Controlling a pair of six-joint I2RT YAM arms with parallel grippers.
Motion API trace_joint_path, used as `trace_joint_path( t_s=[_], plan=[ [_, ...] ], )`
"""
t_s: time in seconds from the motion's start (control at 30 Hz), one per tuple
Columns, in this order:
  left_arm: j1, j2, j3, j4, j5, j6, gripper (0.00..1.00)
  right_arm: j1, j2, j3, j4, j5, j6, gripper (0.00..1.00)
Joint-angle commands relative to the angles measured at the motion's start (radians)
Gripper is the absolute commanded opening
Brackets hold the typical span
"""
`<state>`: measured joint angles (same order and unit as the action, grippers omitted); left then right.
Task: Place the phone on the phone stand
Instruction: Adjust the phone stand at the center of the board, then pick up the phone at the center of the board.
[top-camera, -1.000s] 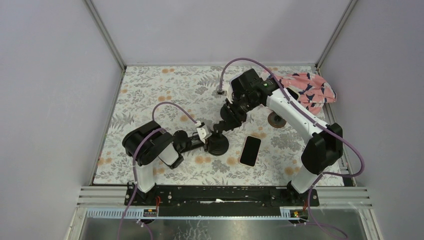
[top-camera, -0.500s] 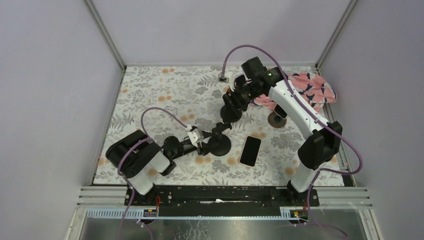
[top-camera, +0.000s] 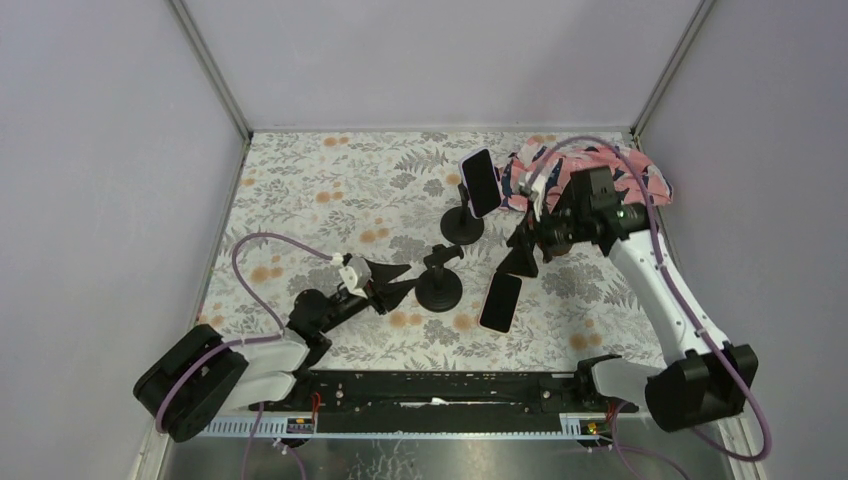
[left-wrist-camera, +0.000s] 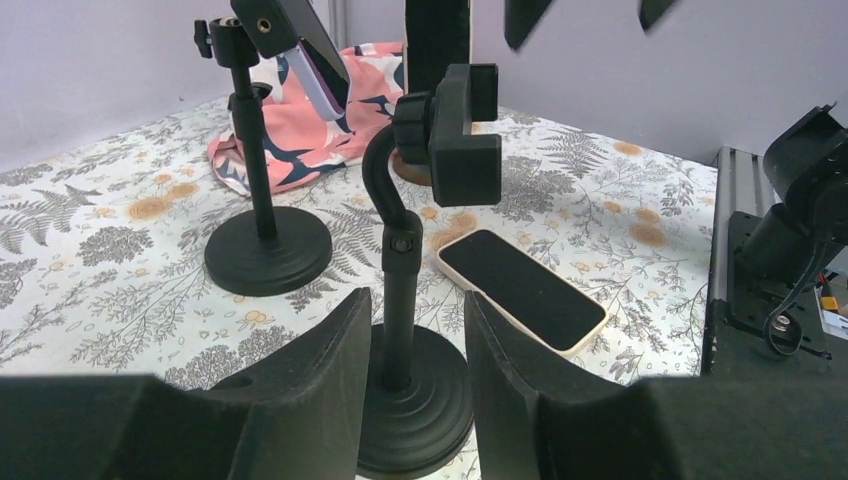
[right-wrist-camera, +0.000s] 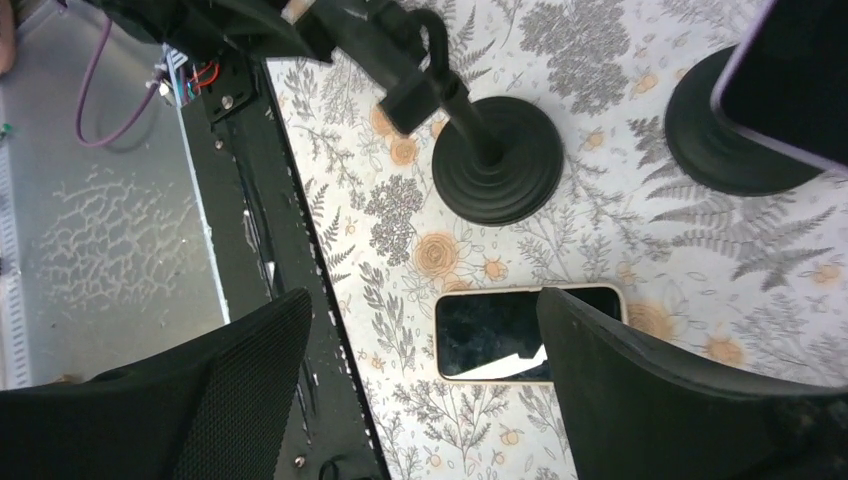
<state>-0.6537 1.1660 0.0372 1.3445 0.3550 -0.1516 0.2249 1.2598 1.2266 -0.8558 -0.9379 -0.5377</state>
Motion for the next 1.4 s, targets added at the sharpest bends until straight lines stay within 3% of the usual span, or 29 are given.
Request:
trace_joint_path(
  t_s=[0.0, 0.1, 0.3, 0.5, 0.6, 0.7, 0.77, 0.87, 1.03, 1.2, 1.37],
  plan=[
    [0.001, -0.030, 0.009, -0.131, -0.045, -0.040, 0.44, -0.032, -0.114, -0.221, 0.282, -0.058, 0.077, 0.94],
    [-0.006, 0.043, 0.013, -0.089, -0.058, -0.020, 0.46, -0.055, -0.159, -0.322, 0.387, -0.071, 0.121, 0.99],
    [-0.066, 0.288, 0.098, 0.092, -0.115, 0.063, 0.56, -0.094, -0.127, -0.384, 0.414, -0.120, 0.100, 0.99],
    [-0.078, 0.560, 0.225, 0.251, -0.081, 0.090, 0.55, -0.121, -0.135, -0.414, 0.429, -0.143, 0.090, 1.00],
    [-0.078, 0.631, 0.280, 0.255, -0.053, 0.091, 0.48, -0.134, -0.135, -0.418, 0.421, -0.147, 0.078, 1.00],
    [-0.075, 0.662, 0.296, 0.255, -0.040, 0.102, 0.20, -0.143, -0.134, -0.418, 0.415, -0.156, 0.069, 1.00],
    [-0.064, 0.668, 0.288, 0.255, 0.013, 0.131, 0.11, -0.145, -0.130, -0.416, 0.409, -0.157, 0.062, 1.00],
    [-0.008, 0.672, 0.275, 0.249, 0.199, 0.163, 0.04, -0.147, -0.122, -0.411, 0.397, -0.156, 0.047, 1.00],
    [0.119, 0.693, 0.314, 0.163, 0.491, 0.158, 0.03, -0.146, -0.116, -0.406, 0.377, -0.156, 0.030, 1.00],
    [0.161, 0.687, 0.358, 0.079, 0.511, 0.173, 0.10, -0.148, -0.127, -0.413, 0.367, -0.161, 0.011, 1.00],
    [0.165, 0.609, 0.313, 0.051, 0.328, 0.156, 0.46, -0.148, -0.112, -0.399, 0.335, -0.157, -0.017, 1.00]
  ],
)
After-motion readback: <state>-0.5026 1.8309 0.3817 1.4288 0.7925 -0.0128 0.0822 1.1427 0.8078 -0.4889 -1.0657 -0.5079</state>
